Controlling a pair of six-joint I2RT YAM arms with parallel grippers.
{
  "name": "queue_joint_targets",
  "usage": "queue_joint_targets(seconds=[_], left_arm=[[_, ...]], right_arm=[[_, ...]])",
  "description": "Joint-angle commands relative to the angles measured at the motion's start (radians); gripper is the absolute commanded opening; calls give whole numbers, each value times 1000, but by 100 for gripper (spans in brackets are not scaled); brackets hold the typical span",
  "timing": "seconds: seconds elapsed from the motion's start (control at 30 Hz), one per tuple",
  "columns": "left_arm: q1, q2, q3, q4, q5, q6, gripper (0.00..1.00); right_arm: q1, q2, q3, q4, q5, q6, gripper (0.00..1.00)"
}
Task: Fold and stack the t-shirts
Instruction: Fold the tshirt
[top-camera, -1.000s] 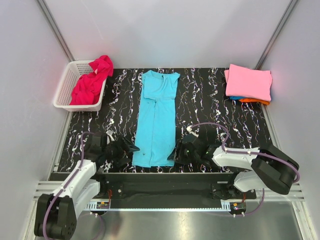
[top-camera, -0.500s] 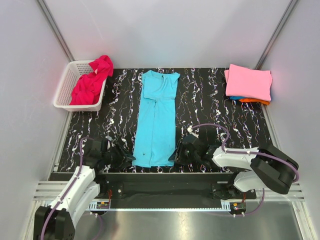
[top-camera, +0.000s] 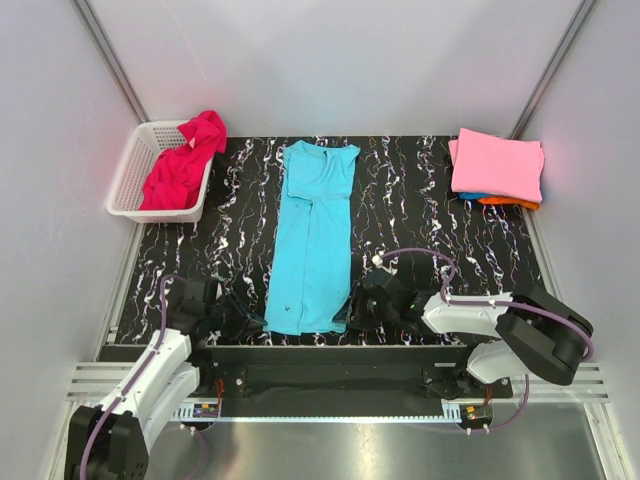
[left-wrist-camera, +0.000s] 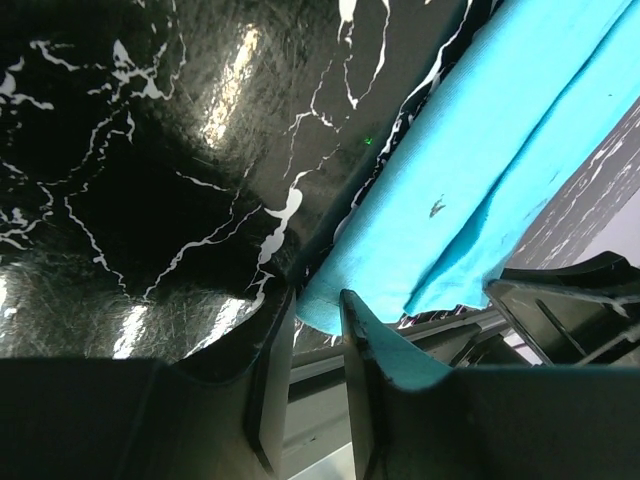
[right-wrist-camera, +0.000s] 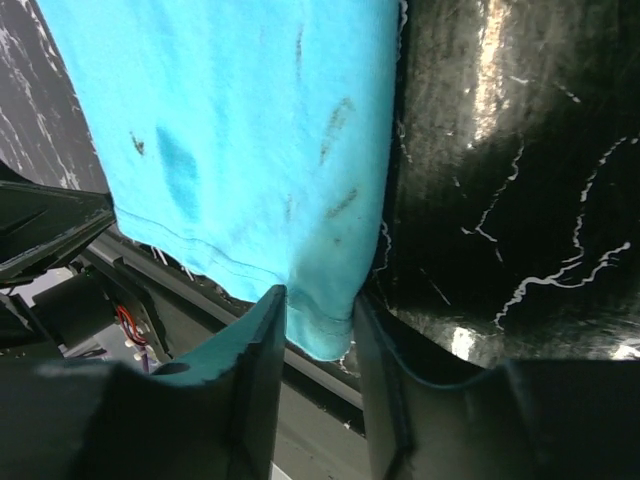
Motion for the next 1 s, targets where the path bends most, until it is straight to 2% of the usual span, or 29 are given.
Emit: queue_joint_targets(seconds=[0.0,0.13,0.27,0.37,0.43,0.57,0.6,0.63,0.97], left_arm=[[-5,3,9,23,-16,2,31],[-8,9,0,33,-10,2,35],[-6,17,-9,47,-3,5,35],[-8,15,-11,50,-3,5,33],[-8,15,-11,53,-2,5,26],[-9,26,-8,58,3,10,9],[-8,27,-4,58,4,12,5],[-8,30,-4,58,4,13,0],[-28,-32,29,58,33,16,0]], right_arm=[[12,10,-22,-129,36,-15,50],[18,-15,-24,-177,49,-11,52],[23,-10,-22,-180,49,-5,48],[25,4,-15,-181,45,-3,47],[26,7,-12,-181,42,-3,45],[29,21,-7,-180,37,-5,20],[28,19,-6,-184,37,-5,6],[29,18,-2,-187,39,-5,0],[45,-93,13,-315,60,-14,0]])
